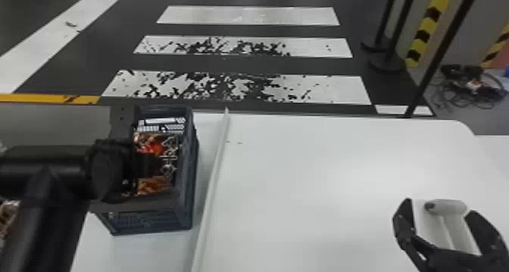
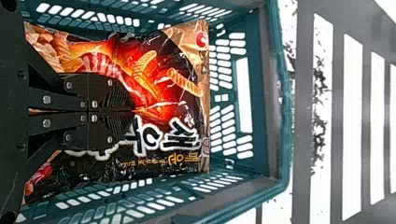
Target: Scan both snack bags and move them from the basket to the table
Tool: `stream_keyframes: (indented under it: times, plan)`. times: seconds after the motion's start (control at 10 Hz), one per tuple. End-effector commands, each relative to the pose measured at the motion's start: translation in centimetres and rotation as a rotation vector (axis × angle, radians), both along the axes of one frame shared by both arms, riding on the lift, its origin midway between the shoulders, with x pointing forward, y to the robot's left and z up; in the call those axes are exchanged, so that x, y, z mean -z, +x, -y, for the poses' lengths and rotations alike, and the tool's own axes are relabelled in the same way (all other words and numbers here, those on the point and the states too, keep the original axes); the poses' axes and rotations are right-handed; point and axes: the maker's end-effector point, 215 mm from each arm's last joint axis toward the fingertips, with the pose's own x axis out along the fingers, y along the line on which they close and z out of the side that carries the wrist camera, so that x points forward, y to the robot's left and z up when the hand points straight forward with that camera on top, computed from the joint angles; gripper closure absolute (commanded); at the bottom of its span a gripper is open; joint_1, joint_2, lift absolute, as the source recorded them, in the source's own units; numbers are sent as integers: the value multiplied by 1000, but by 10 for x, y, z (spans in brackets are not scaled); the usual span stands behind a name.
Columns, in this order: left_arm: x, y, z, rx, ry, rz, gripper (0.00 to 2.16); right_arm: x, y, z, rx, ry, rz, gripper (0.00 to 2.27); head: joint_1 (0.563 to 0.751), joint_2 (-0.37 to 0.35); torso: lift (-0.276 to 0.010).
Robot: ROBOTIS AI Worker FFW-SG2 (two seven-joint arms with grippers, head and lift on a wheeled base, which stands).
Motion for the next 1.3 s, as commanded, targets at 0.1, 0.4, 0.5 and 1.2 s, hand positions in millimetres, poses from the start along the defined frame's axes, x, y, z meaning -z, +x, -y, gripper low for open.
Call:
stream_keyframes:
  times: [0.1,0.4,0.5,1.2]
  plan:
    - [-20,-12,1,4,38,39,2061,-3,-2,-1,1,5,11,9,695,40,-98]
    - [-40,-19,-10,-18,103,77,2061,-4,-6,-4,-1,14,17,9,695,48,-98]
    - [-48,-21,-13,-24,114,95,2061,-8,-8,-4,-1,14,29,9,695,55,-98]
    - [-72,-25,-8,-25,96,147,2061,-19,-16,-3,2,8,44,9,695,63,-98]
